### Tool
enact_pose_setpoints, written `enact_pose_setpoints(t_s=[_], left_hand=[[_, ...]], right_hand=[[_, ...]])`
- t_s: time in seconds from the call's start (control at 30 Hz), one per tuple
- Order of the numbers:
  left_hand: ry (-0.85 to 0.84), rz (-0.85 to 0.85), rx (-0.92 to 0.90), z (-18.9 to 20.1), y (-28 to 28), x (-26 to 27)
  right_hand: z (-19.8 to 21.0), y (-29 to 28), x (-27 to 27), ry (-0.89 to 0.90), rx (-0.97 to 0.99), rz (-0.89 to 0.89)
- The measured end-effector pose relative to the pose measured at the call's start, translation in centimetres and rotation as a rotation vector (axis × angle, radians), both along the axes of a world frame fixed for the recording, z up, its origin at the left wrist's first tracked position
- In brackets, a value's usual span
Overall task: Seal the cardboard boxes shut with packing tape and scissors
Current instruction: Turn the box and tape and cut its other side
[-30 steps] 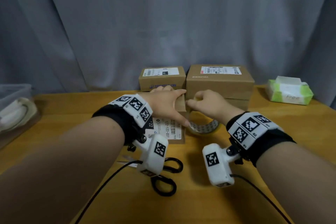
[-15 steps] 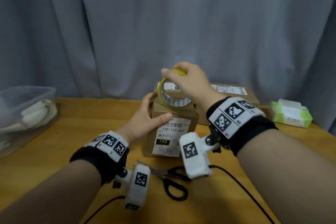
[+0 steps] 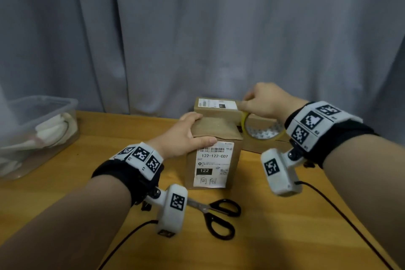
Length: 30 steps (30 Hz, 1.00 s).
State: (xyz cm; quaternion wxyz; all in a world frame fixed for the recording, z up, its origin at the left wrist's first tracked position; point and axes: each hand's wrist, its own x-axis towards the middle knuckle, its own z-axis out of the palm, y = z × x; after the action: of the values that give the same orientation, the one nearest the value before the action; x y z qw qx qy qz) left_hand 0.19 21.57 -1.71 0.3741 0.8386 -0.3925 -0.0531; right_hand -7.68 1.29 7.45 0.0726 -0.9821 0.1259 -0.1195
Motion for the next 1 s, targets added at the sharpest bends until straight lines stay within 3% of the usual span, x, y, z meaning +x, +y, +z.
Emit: enact_pose_setpoints(t_s=[0.4,0.5,0.57,0.63,0.7,1.0], left_hand=[[-0.050,-0.030,0.041,-0.1,-0.2,0.0],[-0.056,-0.025,0.134,0.2,0.0,-0.3],[-0.176,0.009,0.308,1.0,0.2,-0.4],[-0.445,0.072,0.510,2.4,0.2,-0.5],[-0.592,0.114,0.578,3.6,0.0,-0.7],[-0.112,0.055,0.493,3.6,-1.0,-2.4]], right_hand=[[-3.1,-1.0,0.3,0.116,0.217,-0.030],[-4.1,-0.8,-0.2,0.126,0.334,-0.014],[-4.5,-0.5,-0.8,0.119,0.383,-0.002],[-4.9,0.3,-1.1,0.109,0.392,0.003],[-5.5,1.2,-0.9,0.101,0.375,-0.019],[-4.6,1.5,-2.0,0.207,0.642,0.041]])
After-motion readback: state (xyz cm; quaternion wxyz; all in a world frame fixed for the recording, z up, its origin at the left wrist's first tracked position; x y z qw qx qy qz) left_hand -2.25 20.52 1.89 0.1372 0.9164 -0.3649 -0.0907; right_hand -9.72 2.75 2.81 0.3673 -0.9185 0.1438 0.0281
